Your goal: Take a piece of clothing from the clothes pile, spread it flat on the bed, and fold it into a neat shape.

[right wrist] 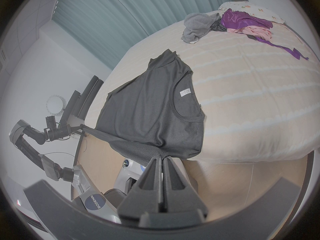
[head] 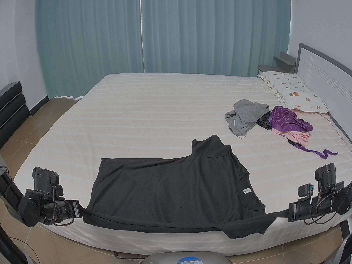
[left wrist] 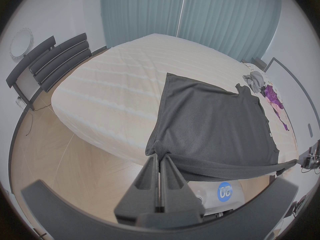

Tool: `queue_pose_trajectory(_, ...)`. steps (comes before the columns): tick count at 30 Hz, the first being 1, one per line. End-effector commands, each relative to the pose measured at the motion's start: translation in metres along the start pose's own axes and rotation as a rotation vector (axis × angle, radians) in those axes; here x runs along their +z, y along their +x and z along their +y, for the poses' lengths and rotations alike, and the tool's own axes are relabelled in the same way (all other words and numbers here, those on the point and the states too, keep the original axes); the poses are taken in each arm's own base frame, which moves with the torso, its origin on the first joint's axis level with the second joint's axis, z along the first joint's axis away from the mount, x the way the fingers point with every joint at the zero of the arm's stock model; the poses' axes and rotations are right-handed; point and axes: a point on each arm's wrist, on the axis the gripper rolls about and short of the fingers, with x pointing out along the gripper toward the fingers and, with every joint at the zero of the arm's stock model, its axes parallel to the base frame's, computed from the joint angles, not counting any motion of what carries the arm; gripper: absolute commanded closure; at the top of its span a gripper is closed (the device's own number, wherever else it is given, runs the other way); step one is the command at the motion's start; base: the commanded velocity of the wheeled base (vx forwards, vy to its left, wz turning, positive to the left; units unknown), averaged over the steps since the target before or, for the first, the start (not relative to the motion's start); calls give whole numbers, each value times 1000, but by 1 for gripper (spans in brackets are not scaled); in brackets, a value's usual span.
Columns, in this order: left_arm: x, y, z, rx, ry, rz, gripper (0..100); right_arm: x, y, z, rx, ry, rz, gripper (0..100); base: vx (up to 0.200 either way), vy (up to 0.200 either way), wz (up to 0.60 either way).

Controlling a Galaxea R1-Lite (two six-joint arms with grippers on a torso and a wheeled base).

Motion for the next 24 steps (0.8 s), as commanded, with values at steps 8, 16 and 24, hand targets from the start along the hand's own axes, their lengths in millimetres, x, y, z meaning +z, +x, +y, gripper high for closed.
queue_pose_trajectory(8,10,26,-1,14,-18,32,100,22,16,-4,7,17,-12,100,0,0,0)
queue_pose_trajectory(16,28,42,-6,7,-17,3,100,44,34,-8,13,57,-25,100,0,0,0)
queue_pose_trajectory(24,32,61,-8,14,-19,23,100,54,52,-15,7,70,-9,100,0,0,0)
